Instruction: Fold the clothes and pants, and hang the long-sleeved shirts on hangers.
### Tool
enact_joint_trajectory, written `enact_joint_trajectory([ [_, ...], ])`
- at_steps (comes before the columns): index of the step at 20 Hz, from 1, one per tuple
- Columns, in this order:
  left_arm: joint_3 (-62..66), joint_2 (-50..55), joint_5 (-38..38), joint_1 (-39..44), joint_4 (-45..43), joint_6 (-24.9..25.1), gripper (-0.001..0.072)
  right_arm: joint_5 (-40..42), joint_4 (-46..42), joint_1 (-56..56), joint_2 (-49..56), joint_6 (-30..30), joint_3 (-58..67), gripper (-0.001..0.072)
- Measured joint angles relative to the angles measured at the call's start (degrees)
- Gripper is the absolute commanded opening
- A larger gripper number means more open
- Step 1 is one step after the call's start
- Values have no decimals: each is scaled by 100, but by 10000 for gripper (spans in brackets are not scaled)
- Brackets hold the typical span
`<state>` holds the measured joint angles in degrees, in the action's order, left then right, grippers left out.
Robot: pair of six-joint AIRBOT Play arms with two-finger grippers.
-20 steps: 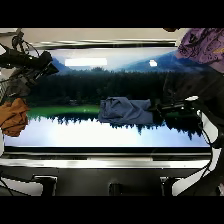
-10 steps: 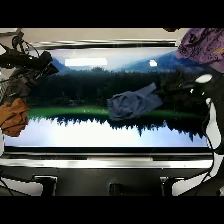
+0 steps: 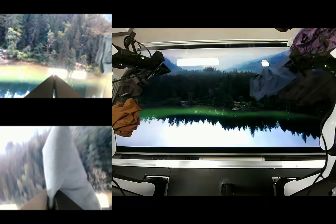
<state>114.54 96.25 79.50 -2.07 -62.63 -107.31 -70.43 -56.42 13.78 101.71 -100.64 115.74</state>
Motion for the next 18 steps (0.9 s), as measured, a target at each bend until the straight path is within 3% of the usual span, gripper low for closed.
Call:
enact_joint_trajectory([
  [4,0,0,0,-2,0,0,16,494,-50,358,-17,-752,136,23],
  [11,0,0,2,0,0,-7,16,861,66,1445,-76,-1515,177,23],
  [14,0,0,4,-2,4,-33,16,780,-258,1858,-164,-1967,181,23],
  [18,0,0,37,-2,17,-90,16,26,-1073,2208,-271,-2468,153,24],
])
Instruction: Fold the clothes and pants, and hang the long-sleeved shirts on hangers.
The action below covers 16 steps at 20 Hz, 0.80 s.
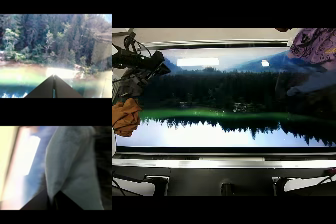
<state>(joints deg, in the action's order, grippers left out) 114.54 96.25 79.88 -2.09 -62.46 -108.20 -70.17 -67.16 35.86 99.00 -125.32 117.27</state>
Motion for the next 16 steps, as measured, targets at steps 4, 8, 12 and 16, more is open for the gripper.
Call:
enact_joint_trajectory([
  [4,0,0,92,2,9,-22,16,-863,-1045,129,-264,-179,-463,24],
  [8,0,0,153,0,9,-22,16,-1239,-1858,173,-817,-203,-1587,24],
  [12,0,0,164,0,9,-22,16,-1145,-2295,402,-1567,-249,-3014,25],
  [16,0,0,173,0,9,-24,16,-909,-2603,706,-2129,-155,-4151,26],
])
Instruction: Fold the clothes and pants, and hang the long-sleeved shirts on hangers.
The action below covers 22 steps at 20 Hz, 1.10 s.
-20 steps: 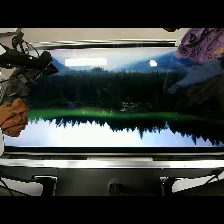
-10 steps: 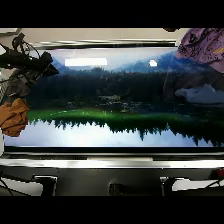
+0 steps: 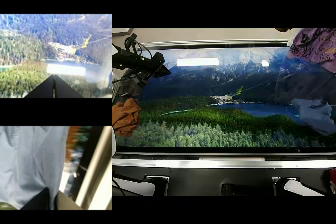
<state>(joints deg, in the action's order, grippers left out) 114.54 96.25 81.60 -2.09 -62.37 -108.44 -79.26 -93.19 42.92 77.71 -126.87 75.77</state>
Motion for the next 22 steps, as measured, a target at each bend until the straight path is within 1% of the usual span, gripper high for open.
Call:
enact_joint_trajectory([
  [3,0,0,2,0,0,0,16,101,-219,81,-162,234,-538,26],
  [6,0,0,4,0,-2,0,16,131,-424,111,-221,343,-944,26],
  [12,0,0,7,0,-4,0,16,37,-1060,127,-249,387,-1510,26],
  [17,0,0,4,2,-2,0,16,-111,-1368,127,-249,358,-1834,30],
  [20,0,0,4,0,-4,2,16,-201,-1486,127,-251,269,-1980,126],
  [21,0,0,4,0,-4,0,17,-227,-1537,127,-251,234,-2009,206],
  [22,0,0,2,2,-4,0,16,-264,-1604,127,-251,232,-2028,302],
])
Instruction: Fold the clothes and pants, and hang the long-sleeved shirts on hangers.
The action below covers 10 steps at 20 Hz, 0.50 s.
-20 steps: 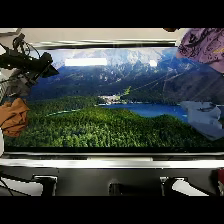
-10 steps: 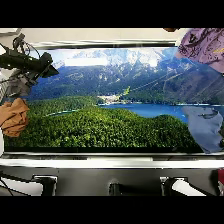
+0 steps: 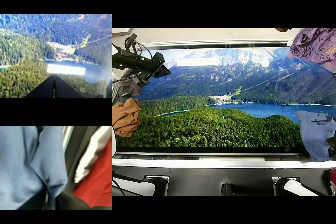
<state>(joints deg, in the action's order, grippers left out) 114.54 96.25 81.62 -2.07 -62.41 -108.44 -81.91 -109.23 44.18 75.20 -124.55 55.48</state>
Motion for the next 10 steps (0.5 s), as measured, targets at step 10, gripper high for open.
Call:
enact_joint_trajectory([
  [10,0,-2,-11,-2,-2,46,16,1049,811,-120,2,553,1572,256],
])
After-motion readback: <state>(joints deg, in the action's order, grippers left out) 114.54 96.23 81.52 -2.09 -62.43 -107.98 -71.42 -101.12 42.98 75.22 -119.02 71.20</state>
